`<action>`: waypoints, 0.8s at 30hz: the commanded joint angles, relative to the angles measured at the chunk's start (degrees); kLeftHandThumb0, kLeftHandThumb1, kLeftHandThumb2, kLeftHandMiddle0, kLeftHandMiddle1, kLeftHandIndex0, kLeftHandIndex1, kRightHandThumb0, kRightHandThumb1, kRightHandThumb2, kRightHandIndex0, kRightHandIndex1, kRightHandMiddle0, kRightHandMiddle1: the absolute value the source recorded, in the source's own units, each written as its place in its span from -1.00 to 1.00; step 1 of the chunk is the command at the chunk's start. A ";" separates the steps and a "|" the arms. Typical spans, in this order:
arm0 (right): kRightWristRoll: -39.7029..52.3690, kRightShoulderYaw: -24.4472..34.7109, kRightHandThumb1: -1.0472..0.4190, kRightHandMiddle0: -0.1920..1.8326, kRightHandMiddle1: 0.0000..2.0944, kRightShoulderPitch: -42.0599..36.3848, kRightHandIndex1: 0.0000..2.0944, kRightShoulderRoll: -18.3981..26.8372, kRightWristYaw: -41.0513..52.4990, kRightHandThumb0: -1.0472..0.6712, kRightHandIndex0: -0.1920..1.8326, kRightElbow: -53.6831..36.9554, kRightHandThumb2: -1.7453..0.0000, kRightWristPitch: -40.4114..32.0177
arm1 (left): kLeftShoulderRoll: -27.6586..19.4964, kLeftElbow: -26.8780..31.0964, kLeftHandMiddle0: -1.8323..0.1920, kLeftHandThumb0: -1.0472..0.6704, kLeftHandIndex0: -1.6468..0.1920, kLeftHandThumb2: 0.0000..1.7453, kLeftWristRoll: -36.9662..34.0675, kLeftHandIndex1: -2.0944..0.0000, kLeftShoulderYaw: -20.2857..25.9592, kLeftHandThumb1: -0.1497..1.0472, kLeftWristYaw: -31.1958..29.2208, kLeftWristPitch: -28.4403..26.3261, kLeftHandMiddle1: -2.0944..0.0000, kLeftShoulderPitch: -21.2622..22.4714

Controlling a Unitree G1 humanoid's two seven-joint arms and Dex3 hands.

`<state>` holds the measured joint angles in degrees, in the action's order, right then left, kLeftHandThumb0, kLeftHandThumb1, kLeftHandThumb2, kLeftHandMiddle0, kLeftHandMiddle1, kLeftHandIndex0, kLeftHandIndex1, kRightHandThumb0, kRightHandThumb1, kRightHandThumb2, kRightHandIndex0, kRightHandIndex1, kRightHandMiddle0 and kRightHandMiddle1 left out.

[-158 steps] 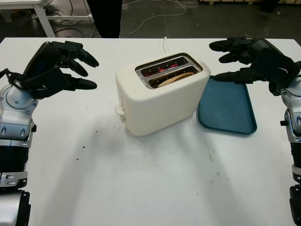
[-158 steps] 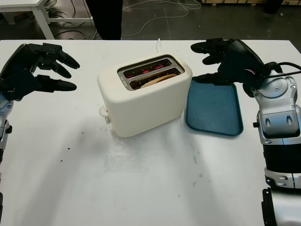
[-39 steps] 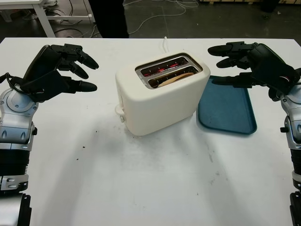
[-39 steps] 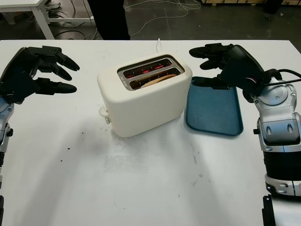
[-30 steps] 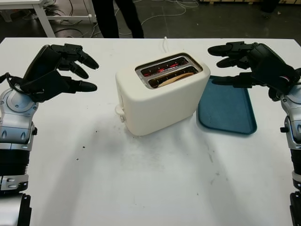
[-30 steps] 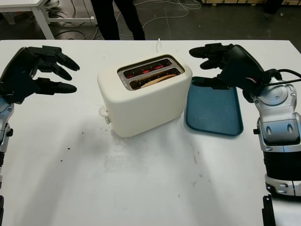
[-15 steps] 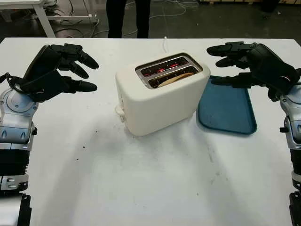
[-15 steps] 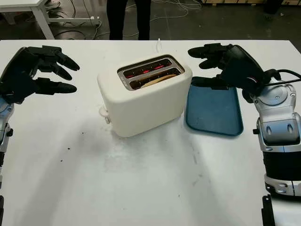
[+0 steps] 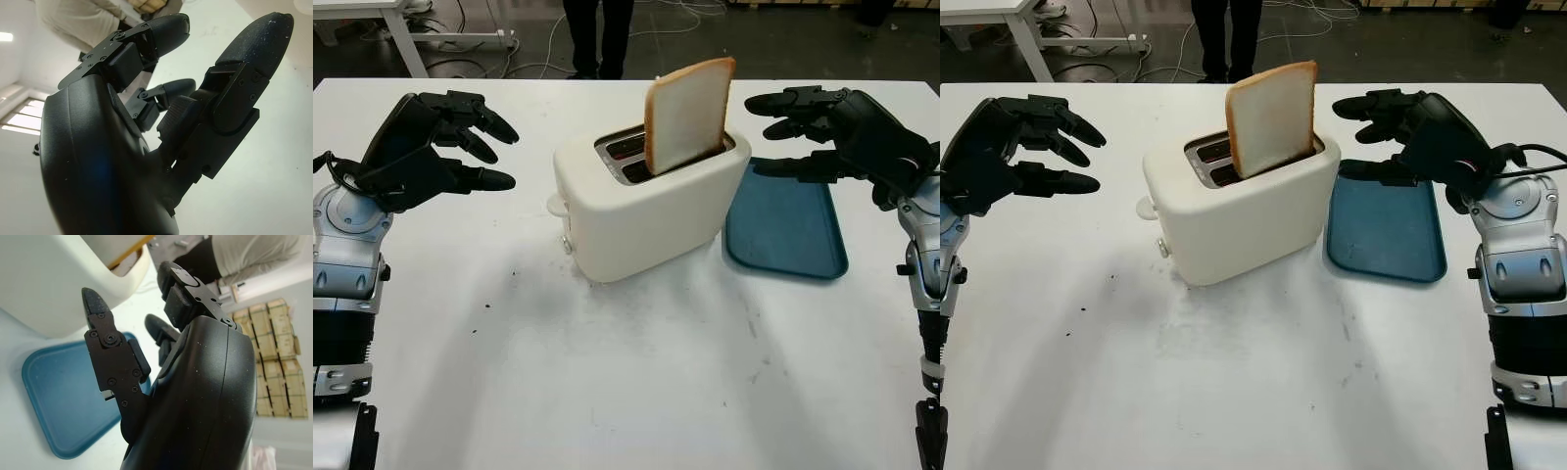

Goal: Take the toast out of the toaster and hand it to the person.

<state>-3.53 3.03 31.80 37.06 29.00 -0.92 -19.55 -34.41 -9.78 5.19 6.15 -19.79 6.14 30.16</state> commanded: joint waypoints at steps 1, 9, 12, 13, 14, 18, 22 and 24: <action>0.25 0.12 -0.64 -0.26 -0.99 0.34 -0.12 0.34 0.27 -0.07 -0.67 0.33 1.00 1.16 | -0.10 0.16 -0.01 -1.00 -0.09 -1.00 -0.07 0.25 0.26 0.24 0.22 0.32 0.14 -0.40; -0.77 -0.04 -0.62 -0.25 -0.99 0.68 -0.12 0.38 -0.45 -0.07 -0.65 -0.65 1.00 0.06 | -0.16 0.34 -0.01 -1.00 -0.09 -1.00 0.21 0.25 0.24 0.25 0.45 0.58 0.14 -0.54; 0.32 0.57 -0.60 -0.27 -1.00 2.51 -0.13 0.16 0.15 -0.02 -0.68 -0.37 1.00 -0.94 | -0.05 0.34 -0.01 -1.00 -0.09 -1.00 -0.12 0.25 0.33 0.24 0.31 0.40 0.14 -0.47; 0.37 0.52 -0.57 -0.28 -1.00 3.32 -0.14 0.32 0.33 -0.02 -0.69 -0.25 1.00 -1.06 | -0.06 0.27 -0.01 -1.00 -0.09 -1.00 -0.14 0.25 0.32 0.24 0.27 0.50 0.14 -0.43; 0.41 0.48 -0.56 -0.28 -1.00 4.31 -0.14 0.43 0.38 -0.03 -0.70 0.21 1.00 -0.11 | -0.05 0.23 -0.01 -1.00 -0.09 -1.00 -0.18 0.25 0.32 0.24 0.25 0.51 0.14 -0.40; -0.08 -0.03 -0.49 -0.28 -1.00 9.30 -0.14 0.57 0.18 -0.07 -0.69 1.06 1.00 0.17 | -0.07 0.17 -0.01 -1.00 -0.09 -1.00 0.08 0.25 0.23 0.26 0.41 0.58 0.14 -0.36; -3.84 -3.14 -0.37 -0.22 -0.96 15.66 -0.14 0.14 -1.47 0.01 -0.64 2.49 0.99 4.22 | 0.04 0.43 -0.01 -1.00 -0.09 -1.00 -0.10 0.25 0.34 0.25 0.44 0.17 0.14 -0.46; -5.78 -4.80 -0.29 -0.14 -0.92 18.83 -0.12 -0.21 -2.12 0.14 -0.55 4.88 0.99 9.68 | 0.00 0.54 -0.01 -1.00 -0.09 -1.00 0.08 0.25 0.30 0.25 0.53 0.30 0.14 -0.53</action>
<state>-8.38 -0.89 48.43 37.03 27.58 3.01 -13.29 -34.34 -9.67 5.20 6.17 -19.70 6.16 30.08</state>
